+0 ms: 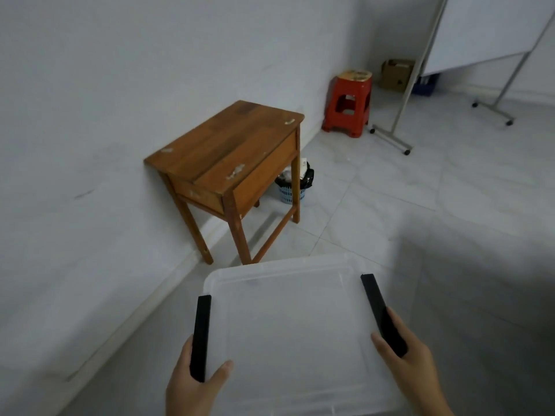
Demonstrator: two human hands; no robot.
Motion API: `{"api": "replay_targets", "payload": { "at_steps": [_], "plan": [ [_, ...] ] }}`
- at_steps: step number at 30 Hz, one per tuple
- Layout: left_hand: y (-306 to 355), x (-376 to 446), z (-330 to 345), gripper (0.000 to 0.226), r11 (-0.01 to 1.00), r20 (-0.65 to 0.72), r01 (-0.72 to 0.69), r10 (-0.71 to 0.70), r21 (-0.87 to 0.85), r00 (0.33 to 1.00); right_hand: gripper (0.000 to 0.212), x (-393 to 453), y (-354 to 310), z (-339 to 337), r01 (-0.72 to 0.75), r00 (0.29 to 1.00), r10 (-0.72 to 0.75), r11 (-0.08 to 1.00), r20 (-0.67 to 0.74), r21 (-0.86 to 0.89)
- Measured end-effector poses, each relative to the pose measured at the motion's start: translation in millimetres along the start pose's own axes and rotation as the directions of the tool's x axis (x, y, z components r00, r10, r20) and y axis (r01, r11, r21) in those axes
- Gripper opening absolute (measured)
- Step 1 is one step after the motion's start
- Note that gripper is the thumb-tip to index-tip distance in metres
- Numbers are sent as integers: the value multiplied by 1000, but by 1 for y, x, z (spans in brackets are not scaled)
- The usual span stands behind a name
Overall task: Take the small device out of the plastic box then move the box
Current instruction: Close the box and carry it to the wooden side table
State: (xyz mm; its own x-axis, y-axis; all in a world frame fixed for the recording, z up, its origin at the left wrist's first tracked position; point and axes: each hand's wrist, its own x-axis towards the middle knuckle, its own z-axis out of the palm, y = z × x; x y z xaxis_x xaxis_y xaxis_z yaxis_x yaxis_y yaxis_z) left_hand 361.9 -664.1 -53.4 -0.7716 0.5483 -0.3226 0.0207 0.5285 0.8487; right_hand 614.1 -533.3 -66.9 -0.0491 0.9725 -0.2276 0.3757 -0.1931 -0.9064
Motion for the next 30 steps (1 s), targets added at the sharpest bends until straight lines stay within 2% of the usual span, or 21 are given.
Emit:
{"api": "replay_targets", "payload": {
  "at_steps": [2,6,14,19,23,30],
  "plan": [
    [29,37,32,73,1000,30,-20,19,18,999,56,46,-7,0,-23,999,24,1000,-40,12],
    [81,113,103,73,999,45,38,-40,27,998,55,152,-26,0,-66,996,64,997,-64,-38],
    [202,225,217,77,992,-12,122,-122,-13,992,55,366,-117,-18,55,996,-48,995,72,-88],
    [267,281,245,77,992,-69,69,-76,-101,995,55,457,-168,-1,95,985,-81,991,150,-92],
    [296,337,253,79,997,-174,35,-45,-63,984,55,527,-213,31,199,959,-174,975,222,-98],
    [342,434,241,76,993,-335,78,-103,-87,937,55,638,-303,125,399,853,-322,910,412,-115]
  ]
}}
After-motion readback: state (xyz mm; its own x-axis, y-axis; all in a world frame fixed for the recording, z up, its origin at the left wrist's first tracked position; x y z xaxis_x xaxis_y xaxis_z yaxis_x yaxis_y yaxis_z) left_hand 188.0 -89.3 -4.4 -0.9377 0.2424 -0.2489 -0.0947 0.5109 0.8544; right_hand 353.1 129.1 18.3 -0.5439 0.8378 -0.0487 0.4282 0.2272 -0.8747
